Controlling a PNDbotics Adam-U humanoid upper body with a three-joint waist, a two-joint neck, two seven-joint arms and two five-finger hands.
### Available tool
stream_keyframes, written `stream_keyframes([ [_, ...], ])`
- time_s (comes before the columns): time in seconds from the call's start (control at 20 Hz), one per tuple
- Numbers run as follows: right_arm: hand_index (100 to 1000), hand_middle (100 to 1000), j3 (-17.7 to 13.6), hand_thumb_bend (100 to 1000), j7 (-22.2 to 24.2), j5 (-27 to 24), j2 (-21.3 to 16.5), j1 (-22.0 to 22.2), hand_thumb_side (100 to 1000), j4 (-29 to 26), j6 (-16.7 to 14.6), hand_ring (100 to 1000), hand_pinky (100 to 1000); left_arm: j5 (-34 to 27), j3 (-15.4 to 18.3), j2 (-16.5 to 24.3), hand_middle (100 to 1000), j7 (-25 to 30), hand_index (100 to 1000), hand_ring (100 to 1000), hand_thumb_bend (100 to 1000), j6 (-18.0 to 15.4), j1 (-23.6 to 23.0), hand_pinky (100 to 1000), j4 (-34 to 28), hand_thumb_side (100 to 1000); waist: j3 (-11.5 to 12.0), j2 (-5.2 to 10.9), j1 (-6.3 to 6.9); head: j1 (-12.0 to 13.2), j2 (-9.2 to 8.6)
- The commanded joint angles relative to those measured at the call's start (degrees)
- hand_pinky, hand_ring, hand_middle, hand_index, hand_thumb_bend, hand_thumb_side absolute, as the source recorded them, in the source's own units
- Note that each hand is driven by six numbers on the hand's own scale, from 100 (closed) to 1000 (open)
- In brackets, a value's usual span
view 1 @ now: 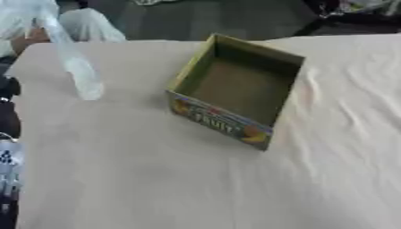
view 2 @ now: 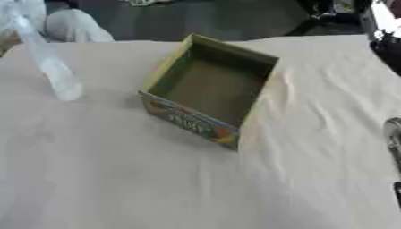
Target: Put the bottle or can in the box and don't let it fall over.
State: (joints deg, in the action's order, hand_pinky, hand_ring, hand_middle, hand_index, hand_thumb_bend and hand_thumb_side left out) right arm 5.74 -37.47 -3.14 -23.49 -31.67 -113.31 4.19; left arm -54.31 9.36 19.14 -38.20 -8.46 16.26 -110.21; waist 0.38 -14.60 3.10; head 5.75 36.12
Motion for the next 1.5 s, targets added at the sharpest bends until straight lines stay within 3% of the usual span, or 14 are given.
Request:
stream_keyframes([
  [0.05, 812, 798, -0.1, 677, 0.1, -0.2, -1.5, -0.5, 180, -1.3, 0.0, 672, 714, -5.4, -0.2, 1.4, 430, 0.6, 1000, 100, 803, -0.7, 0.5, 100, 0.0, 996, 0.0, 1.11, -0.04, 0.2, -0.65],
  [0.15, 811, 798, -0.1, 677, 0.1, -0.2, -1.5, -0.5, 180, -1.3, 0.1, 673, 714, -8.9, -0.4, 1.4, 378, 0.8, 1000, 100, 905, -0.6, 0.5, 100, 0.5, 1000, -0.1, 1.08, -0.03, 0.1, -0.67],
  [0.3, 810, 798, -0.2, 677, 0.0, -0.2, -1.6, -0.4, 180, -1.3, 0.0, 673, 714, -12.3, -0.5, 1.7, 375, 0.8, 1000, 100, 922, -0.3, 0.5, 100, 1.0, 1000, -0.1, 1.04, 0.03, -0.2, -0.82],
  [1.05, 802, 798, -0.3, 678, -0.1, -0.2, -2.5, 0.1, 178, -1.3, 0.2, 673, 714, -15.6, -3.6, 3.5, 330, -4.2, 1000, 100, 862, 7.4, 4.1, 100, 2.4, 1000, -0.3, 1.17, 0.34, -2.9, -1.04],
  [1.5, 802, 798, -0.3, 679, 0.0, -0.2, -2.5, 0.4, 178, -1.3, 0.2, 673, 714, -16.4, -5.0, 4.0, 316, -6.6, 1000, 100, 865, 7.4, 8.2, 100, 4.9, 1000, -0.3, 1.32, 0.33, -3.0, 0.28],
])
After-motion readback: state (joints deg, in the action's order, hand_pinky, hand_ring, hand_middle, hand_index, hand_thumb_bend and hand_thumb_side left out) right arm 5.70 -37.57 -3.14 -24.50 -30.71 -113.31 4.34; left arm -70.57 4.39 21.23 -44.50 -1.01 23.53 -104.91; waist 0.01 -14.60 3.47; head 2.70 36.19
